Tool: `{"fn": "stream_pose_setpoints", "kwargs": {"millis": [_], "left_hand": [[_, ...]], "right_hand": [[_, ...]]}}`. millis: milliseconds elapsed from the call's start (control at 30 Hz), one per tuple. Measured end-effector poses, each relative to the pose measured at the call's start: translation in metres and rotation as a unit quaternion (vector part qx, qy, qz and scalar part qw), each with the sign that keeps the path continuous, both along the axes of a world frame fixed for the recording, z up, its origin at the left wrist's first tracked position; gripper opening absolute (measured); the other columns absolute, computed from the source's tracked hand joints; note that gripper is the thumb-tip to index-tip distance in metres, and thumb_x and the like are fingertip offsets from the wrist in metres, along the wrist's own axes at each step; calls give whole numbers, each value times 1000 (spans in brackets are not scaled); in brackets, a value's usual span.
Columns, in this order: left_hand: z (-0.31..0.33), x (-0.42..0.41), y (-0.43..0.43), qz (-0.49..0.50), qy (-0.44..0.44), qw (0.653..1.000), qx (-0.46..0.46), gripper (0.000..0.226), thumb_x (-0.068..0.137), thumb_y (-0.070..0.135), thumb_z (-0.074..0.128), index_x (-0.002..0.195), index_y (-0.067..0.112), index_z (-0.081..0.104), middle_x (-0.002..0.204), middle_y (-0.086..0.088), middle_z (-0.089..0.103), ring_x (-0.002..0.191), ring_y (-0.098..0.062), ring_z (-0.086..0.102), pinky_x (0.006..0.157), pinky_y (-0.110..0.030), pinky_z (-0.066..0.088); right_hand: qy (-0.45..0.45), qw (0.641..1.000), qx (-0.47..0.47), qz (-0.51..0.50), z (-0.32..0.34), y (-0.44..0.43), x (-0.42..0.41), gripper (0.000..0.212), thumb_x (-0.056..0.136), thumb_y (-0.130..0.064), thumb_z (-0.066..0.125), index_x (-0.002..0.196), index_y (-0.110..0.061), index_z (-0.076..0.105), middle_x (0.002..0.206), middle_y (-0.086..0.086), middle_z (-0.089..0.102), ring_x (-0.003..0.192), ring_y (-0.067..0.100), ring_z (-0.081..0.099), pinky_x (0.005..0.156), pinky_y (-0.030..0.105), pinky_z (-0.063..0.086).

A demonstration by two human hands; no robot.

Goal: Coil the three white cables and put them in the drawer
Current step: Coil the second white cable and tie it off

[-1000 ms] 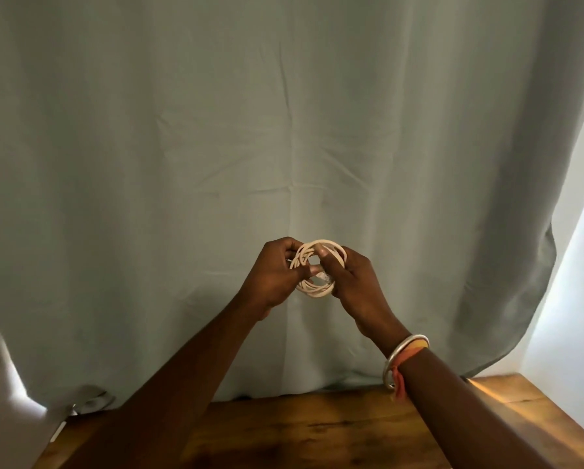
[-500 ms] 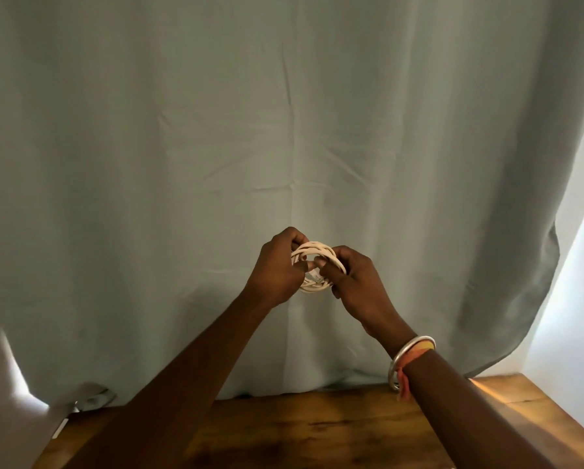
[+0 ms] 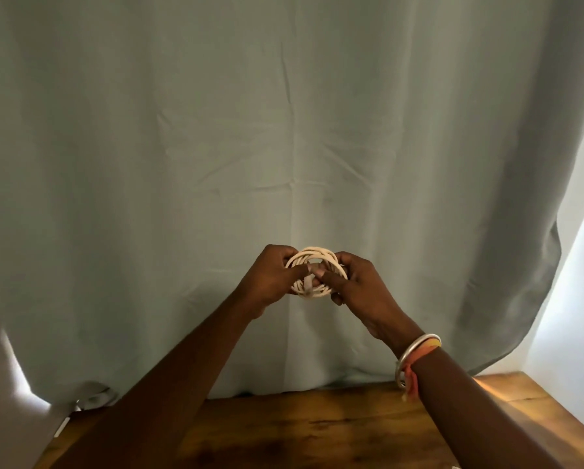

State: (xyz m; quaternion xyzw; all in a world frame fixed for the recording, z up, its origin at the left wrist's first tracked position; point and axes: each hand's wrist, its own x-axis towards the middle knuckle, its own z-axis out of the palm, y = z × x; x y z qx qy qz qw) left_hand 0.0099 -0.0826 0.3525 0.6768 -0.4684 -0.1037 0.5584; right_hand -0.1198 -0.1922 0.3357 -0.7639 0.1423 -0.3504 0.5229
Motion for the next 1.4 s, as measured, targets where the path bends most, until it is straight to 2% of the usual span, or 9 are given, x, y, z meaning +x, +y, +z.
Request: {"fn": "stream_pose_setpoints", "kwargs": {"millis": [167,333,500,667,800,933,1000,1200,1400], "left_hand": [[-9,-2,-1,44,-14,999,-26,18,85,27,72,87,11,66,76,-7,68,72,-23,68,67,-38,60],[-7,-7,-5,149,-111,981,-61,16,85,21,72,93,14,61,79,4,63,70,-10,62,60,-21,52],[-10,1,-4,172,-100,980,-25,13,82,20,74,88,9,72,77,-3,71,70,-20,69,65,-36,60],[-12,1,3,75,-4,997,-15,13,88,19,66,83,13,77,73,-6,74,71,-15,71,72,-33,57],[-10,3,8,1,79,997,12,18,85,27,71,81,10,75,77,-12,72,75,-20,66,79,-41,55],[-10,-2,15,-140,274,952,14,31,88,24,67,110,2,69,99,-14,73,91,-22,70,84,-36,57],[-11,-1,18,-163,314,935,-6,26,91,20,63,109,1,68,93,-13,71,84,-22,70,78,-34,59],[-15,8,23,-116,249,961,-19,16,90,11,64,97,-1,71,71,-7,63,60,-13,58,61,-25,54],[-13,0,18,-77,187,979,-3,22,92,25,63,93,4,68,83,-10,65,80,-21,63,78,-36,54]], "right_hand": [[16,999,20,35,-2,5,1,20,86,-21,75,102,-12,68,82,9,70,65,15,59,56,21,46],[21,997,43,65,0,11,4,14,85,-17,76,90,-16,64,76,6,66,69,23,59,57,24,47],[27,997,25,66,1,17,3,16,83,-14,77,93,-12,64,70,1,68,61,14,58,53,22,45],[11,999,35,38,2,18,5,23,91,-29,69,104,-10,66,81,8,74,68,15,64,55,21,44],[-14,999,48,12,1,14,4,24,100,-30,54,106,-8,64,75,4,66,65,13,57,56,24,43],[-24,996,79,-17,1,13,3,24,103,-28,49,108,-7,61,75,5,63,65,14,56,56,24,44],[-21,996,79,-40,0,12,2,23,103,-26,47,108,-8,60,77,7,62,66,15,55,56,24,44],[-50,991,82,-99,0,3,-4,16,101,-14,45,100,-9,60,76,7,58,65,18,53,55,27,42],[-35,992,77,-90,3,0,-7,20,104,-22,44,105,-9,59,72,3,58,63,15,52,53,24,42]]}}
